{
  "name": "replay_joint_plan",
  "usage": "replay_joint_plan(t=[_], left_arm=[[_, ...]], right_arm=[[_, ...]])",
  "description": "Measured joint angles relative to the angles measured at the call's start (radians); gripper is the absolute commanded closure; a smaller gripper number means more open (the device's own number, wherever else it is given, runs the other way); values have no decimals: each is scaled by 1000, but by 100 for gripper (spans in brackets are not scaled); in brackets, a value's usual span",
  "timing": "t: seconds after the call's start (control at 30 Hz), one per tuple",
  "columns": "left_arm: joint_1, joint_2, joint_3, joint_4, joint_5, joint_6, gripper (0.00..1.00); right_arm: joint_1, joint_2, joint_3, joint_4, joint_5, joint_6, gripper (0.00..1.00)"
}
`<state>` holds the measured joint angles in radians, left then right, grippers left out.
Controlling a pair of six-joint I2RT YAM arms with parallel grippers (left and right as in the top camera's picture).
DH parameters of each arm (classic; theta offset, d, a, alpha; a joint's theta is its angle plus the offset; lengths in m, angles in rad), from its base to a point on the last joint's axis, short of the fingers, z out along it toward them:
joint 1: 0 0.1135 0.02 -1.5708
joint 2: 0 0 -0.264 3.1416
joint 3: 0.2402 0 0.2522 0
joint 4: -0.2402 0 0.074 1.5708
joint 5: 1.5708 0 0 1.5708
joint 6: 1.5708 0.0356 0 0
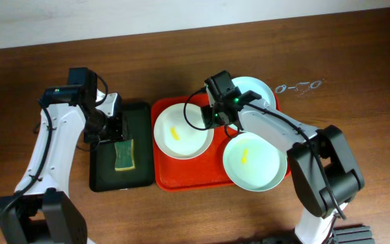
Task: Clean dirty plates on tray and stack at the side
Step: 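Move right gripper to the white plate's rim and grip it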
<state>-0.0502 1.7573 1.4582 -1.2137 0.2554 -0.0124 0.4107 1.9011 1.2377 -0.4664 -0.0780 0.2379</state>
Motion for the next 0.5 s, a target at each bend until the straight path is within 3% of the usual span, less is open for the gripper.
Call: replay_joint_plan(t=[0.07, 0.5], left_arm=[[0, 0, 0, 0, 0, 0, 52], [0, 0, 0, 0, 0, 0, 50]], right_arm=[[0, 15, 0, 5, 1, 0, 82], [0, 27, 0, -56, 3, 41, 85]])
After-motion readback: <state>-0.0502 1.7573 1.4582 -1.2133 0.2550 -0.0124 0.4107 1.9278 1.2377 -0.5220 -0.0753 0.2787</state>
